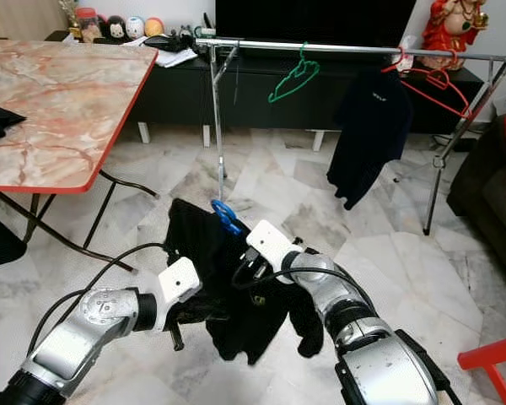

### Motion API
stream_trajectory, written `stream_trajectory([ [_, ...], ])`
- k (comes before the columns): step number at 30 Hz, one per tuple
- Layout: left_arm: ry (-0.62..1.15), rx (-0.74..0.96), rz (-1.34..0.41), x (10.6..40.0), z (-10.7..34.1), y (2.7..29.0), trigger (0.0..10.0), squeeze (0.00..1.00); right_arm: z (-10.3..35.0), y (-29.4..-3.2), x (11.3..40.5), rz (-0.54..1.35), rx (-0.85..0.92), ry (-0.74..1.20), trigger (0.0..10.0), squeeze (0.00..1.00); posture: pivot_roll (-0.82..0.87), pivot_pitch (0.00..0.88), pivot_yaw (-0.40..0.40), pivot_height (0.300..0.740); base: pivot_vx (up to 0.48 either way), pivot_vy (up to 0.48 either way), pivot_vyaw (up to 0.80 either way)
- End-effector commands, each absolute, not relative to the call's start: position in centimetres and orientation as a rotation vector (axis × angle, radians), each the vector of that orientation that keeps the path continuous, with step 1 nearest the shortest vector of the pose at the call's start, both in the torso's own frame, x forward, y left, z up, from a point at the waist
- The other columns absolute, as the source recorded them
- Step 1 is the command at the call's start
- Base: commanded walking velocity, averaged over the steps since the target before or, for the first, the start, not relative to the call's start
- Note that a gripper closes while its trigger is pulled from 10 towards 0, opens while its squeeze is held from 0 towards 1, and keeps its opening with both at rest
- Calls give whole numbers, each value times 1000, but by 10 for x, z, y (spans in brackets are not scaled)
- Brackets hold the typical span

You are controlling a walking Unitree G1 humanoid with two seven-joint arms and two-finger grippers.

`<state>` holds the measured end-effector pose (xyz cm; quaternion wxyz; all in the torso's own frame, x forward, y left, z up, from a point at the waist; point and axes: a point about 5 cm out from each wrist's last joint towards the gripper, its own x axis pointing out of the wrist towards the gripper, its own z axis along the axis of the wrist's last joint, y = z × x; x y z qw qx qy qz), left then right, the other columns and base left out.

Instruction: Hang hanger

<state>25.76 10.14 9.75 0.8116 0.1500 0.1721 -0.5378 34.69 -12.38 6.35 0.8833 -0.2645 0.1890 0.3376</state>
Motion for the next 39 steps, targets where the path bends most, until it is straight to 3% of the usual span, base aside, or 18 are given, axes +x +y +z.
stream_trajectory([
  [1, 336, 329, -1179, 255, 102, 98, 10000, 1000, 80, -122, 355, 697, -534, 315, 0, 0, 82, 0, -78, 740, 0, 0, 0],
  [5, 303, 325, -1099, 264, 111, 111, 10000, 1000, 82, -122, 354, 749, -546, 292, 0, 0, 86, 0, -80, 740, 0, 0, 0],
  [11, 290, 316, -1032, 268, 129, 156, 10000, 1000, 78, -137, 348, 832, -673, 303, 0, 0, 74, 0, -83, 740, 0, 0, 0],
  [14, 293, 314, -1043, 264, 140, 177, 10000, 1000, 78, -138, 339, 970, -673, 277, 0, 0, 83, 0, -89, 740, 0, 0, 0],
  [20, 233, 252, -1076, 263, 154, 177, 10000, 1000, 73, -138, 326, 1141, -678, 276, 0, 0, 84, 0, -97, 740, 0, 0, 0],
  [27, 245, 244, -1168, 259, 143, 157, 10000, 1000, 76, -131, 316, 1307, -599, 252, 0, 0, 74, 0, -98, 740, 0, 0, 0],
  [28, 262, 248, -1203, 256, 141, 155, 10000, 0, 76, -131, 314, 1329, -596, 253, 0, 0, 71, 0, -97, 740, 0, 0, 0],
  [39, 354, 289, -1211, 253, 130, 167, 10000, 0, 80, -129, 308, 1407, -555, 235, 0, 0, 71, 0, -96, 740, 0, 0, 0],
])
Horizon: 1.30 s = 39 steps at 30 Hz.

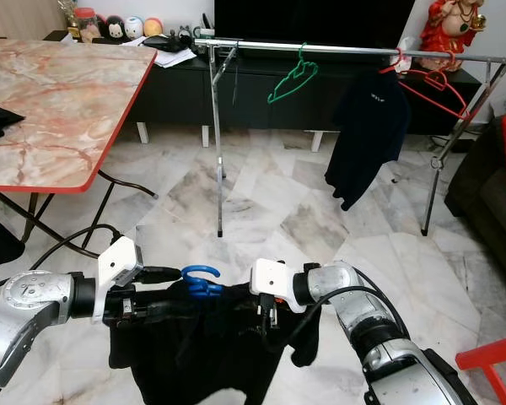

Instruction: Hang hanger

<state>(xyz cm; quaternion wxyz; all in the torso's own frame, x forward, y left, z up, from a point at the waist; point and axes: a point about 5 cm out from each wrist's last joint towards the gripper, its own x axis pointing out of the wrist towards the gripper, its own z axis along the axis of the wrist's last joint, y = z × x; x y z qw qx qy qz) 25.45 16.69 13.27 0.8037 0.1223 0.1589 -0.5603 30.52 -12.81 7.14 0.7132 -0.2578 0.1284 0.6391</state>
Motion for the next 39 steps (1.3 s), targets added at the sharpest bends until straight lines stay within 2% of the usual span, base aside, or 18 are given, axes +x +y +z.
stream_trajectory([
  [1, 354, 289, -1211, 253, 130, 167, 10000, 0, 80, -129, 308, 1407, -555, 235, 0, 0, 71, 0, -96, 740, 0, 0, 0],
  [13, 391, 274, -1230, 254, 111, 156, 10000, 0, 85, -122, 306, 1448, -537, 216, 0, 0, 63, 0, -94, 740, 0, 0, 0],
  [14, 390, 272, -1229, 255, 111, 155, 9490, 0, 85, -122, 306, 1449, -536, 215, 0, 0, 63, 0, -93, 740, 0, 0, 0],
  [15, 387, 268, -1227, 257, 111, 154, 5451, 0, 85, -120, 306, 1450, -535, 214, 0, 0, 63, 0, -91, 740, 0, 0, 0],
  [16, 386, 265, -1226, 258, 110, 153, 3176, 0, 85, -120, 305, 1449, -534, 212, 0, 0, 63, 0, -91, 740, 0, 0, 0],
  [17, 386, 265, -1226, 258, 110, 153, 3176, 0, 85, -120, 305, 1449, -534, 212, 0, 0, 63, 0, -91, 740, 0, 0, 0],
  [18, 382, 260, -1227, 258, 110, 152, 0, 0, 85, -119, 305, 1448, -533, 211, 0, 0, 63, 0, -91, 740, 0, 0, 0],
  [39, 393, 248, -1278, 256, 108, 147, 0, 0, 87, -115, 307, 1436, -521, 202, 0, 0, 63, 0, -89, 740, 0, 0, 0],
])
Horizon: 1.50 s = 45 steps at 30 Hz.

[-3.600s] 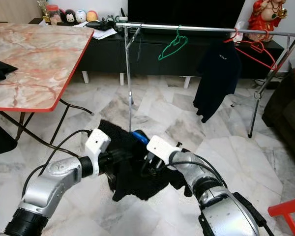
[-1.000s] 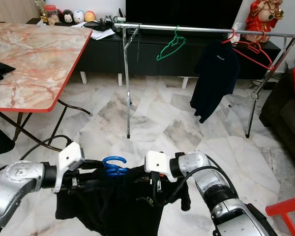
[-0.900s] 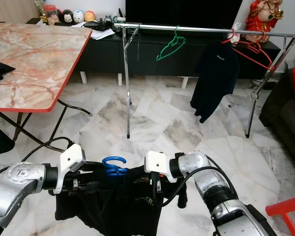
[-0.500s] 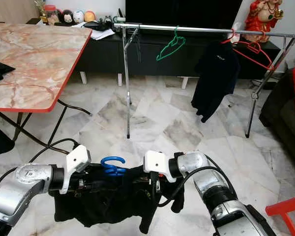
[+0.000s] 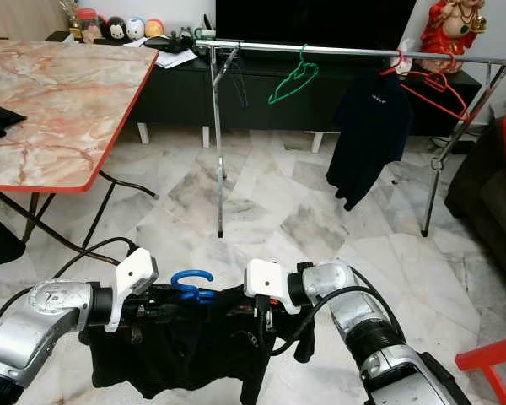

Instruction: Hang hanger

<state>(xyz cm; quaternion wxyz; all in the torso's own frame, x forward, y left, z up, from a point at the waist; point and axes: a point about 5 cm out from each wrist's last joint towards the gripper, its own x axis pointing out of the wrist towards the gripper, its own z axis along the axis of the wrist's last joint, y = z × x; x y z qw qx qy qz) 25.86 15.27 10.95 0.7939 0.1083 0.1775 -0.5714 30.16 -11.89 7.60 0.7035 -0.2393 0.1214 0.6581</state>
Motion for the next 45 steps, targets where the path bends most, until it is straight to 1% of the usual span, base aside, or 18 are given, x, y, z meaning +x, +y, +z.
stream_trajectory([
  [1, 396, 248, -1283, 255, 108, 146, 0, 0, 87, -115, 307, 1435, -521, 203, 0, 0, 63, 0, -90, 740, 0, 0, 0],
  [14, 408, 249, -1318, 251, 106, 144, 0, 0, 86, -115, 308, 1421, -530, 210, 0, 0, 66, 0, -92, 740, 0, 0, 0],
  [15, 406, 249, -1318, 251, 107, 144, 0, 0, 85, -114, 308, 1420, -536, 213, 1412, 0, 66, 0, -92, 740, 0, 0, 0],
  [16, 405, 249, -1318, 251, 107, 144, 0, 0, 85, -114, 308, 1419, -537, 214, 1412, 0, 66, 0, -92, 740, 0, 0, 0],
  [17, 403, 249, -1318, 252, 107, 143, 0, 0, 84, -114, 308, 1419, -540, 217, 4549, 0, 67, 0, -93, 740, 0, 0, 0],
  [18, 402, 249, -1319, 252, 107, 143, 0, 0, 84, -114, 308, 1420, -540, 218, 5059, 0, 67, 0, -93, 740, 0, 0, 0],
  [19, 401, 249, -1319, 252, 107, 142, 0, 0, 84, -114, 308, 1420, -541, 220, 9059, 0, 68, 0, -93, 740, 0, 0, 0],
  [20, 399, 250, -1321, 252, 107, 142, 0, 0, 84, -114, 308, 1424, -538, 224, 10000, 0, 68, 0, -93, 740, 0, 0, 0],
  [21, 399, 250, -1322, 252, 107, 142, 0, 0, 83, -114, 308, 1425, -535, 226, 10000, 0, 68, 0, -93, 740, 0, 0, 0],
  [22, 399, 251, -1323, 252, 107, 142, 0, 0, 83, -114, 308, 1427, -533, 228, 10000, 188, 66, 0, -93, 740, 0, 0, 0],
  [23, 398, 252, -1324, 252, 107, 142, 0, 0, 83, -114, 308, 1428, -531, 230, 10000, 325, 67, 0, -93, 740, 0, 0, 0],
  [24, 398, 253, -1325, 251, 107, 142, 0, 0, 83, -114, 307, 1433, -524, 233, 10000, 1000, 67, 0, -93, 740, 0, 0, 0],
  [38, 388, 260, -1330, 251, 106, 139, 0, 0, 80, -116, 301, 1507, -507, 278, 10000, 1000, 64, 0, -97, 740, 0, 0, 0],
  [45, 388, 267, -1319, 252, 104, 139, 0, 0, 78, -124, 299, 1526, -538, 317, 10000, 1000, 61, 0, -101, 740, 0, 0, 0],
])
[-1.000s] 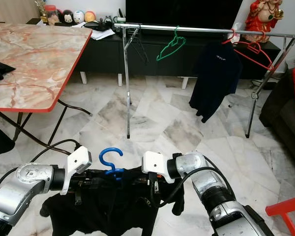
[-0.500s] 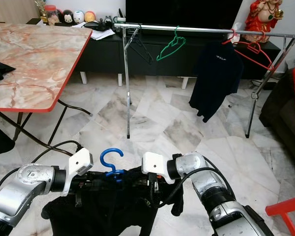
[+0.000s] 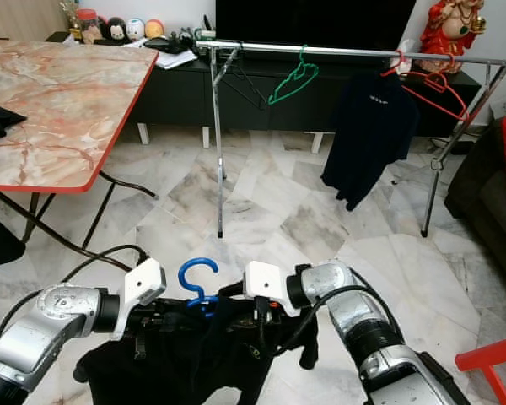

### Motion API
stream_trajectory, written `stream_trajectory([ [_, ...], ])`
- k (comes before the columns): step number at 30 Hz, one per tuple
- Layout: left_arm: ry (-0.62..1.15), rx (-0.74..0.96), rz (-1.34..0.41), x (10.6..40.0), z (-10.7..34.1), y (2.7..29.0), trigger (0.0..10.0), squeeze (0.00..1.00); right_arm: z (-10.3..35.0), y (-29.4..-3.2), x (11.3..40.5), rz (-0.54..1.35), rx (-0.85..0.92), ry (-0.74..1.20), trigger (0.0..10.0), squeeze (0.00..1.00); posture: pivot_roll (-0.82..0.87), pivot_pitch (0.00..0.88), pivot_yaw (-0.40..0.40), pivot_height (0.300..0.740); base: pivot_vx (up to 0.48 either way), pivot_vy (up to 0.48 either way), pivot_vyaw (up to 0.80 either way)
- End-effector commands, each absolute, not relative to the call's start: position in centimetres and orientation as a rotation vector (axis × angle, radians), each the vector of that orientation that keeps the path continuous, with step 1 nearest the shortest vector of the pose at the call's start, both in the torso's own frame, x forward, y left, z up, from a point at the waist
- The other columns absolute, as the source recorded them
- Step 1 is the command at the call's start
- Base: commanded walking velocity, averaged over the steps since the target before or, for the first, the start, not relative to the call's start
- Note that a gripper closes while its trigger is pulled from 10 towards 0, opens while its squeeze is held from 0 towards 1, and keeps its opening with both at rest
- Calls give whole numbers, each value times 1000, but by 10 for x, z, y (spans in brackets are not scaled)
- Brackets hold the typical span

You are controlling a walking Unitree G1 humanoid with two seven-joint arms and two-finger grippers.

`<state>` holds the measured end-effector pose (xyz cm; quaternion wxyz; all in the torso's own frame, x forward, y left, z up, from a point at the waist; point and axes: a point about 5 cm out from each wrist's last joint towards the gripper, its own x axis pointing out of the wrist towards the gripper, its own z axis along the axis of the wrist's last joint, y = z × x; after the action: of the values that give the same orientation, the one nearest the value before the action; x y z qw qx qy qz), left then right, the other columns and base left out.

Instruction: Hang hanger

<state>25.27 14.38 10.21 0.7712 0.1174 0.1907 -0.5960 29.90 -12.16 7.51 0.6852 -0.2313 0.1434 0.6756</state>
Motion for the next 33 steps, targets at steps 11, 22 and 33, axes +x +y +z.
stream_trajectory([
  [11, 385, 310, -1235, 258, 101, 147, 0, 0, 87, -139, 304, 1495, -600, 330, 10000, 1000, 56, 0, -101, 740, 0, 0, 0],
  [22, 326, 345, -1018, 270, 98, 166, 0, 0, 101, -160, 320, 1239, -582, 259, 10000, 925, 45, 0, -98, 740, 0, 0, 0],
  [33, 200, 350, -609, 285, 99, 190, 10000, 0, 48, -207, 309, 542, -211, 334, 10000, 0, 39, 0, -95, 740, 0, 0, 0],
])
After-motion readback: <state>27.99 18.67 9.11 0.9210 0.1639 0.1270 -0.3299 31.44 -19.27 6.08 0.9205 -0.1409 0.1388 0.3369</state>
